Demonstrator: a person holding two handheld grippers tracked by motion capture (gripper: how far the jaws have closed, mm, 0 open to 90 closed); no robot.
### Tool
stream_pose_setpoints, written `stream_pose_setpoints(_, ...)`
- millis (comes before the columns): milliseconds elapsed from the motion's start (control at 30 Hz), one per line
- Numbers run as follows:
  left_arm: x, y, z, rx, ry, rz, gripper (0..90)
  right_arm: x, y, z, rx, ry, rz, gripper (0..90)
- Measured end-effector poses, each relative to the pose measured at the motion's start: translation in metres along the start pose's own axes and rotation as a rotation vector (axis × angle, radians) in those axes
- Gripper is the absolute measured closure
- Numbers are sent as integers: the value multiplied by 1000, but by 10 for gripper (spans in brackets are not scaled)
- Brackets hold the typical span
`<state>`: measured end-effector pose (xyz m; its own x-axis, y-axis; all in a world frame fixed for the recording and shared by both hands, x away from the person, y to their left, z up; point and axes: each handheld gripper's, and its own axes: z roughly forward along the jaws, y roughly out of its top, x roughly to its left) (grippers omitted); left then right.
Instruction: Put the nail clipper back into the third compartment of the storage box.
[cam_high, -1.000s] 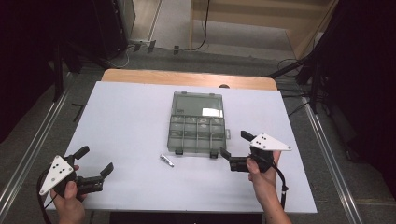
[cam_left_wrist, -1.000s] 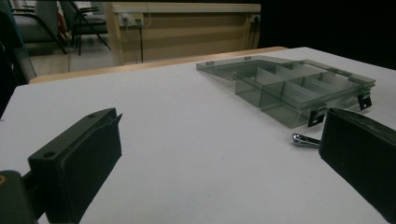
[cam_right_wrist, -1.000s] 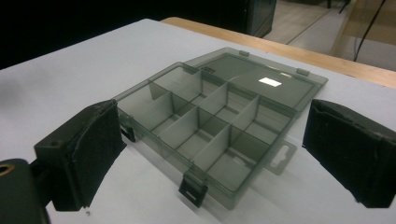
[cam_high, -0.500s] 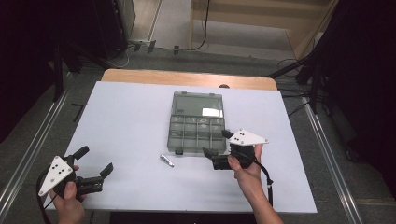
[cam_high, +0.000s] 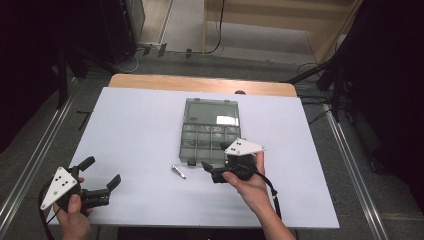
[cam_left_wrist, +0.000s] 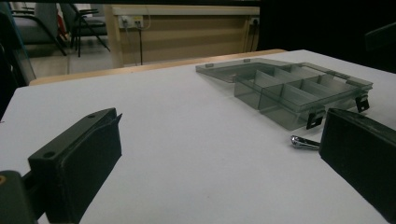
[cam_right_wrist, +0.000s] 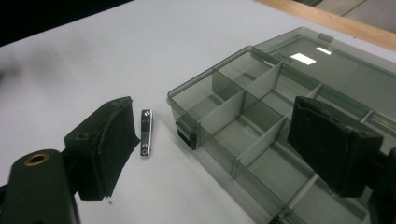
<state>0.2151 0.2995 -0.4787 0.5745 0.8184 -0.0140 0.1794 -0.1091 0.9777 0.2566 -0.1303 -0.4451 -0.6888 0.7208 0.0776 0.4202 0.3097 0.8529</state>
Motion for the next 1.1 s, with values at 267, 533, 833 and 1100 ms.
stream_pose_setpoints(267, 0, 0, 0, 0, 0, -1, 0, 10, 2, 13, 15, 37, -12, 287)
stream_pose_setpoints(533, 1, -1, 0, 0, -3, -2, 0, 22, 3, 31, 49, 37, -40, 424)
stream_pose_setpoints(833, 1, -1, 0, 0, -4, -1, 0, 30, 2, 49, 86, 66, -53, 495)
stream_pose_setpoints(1100, 1, -1, -1, -2, -7, -2, 0, 38, 2, 68, 116, 84, -75, 553)
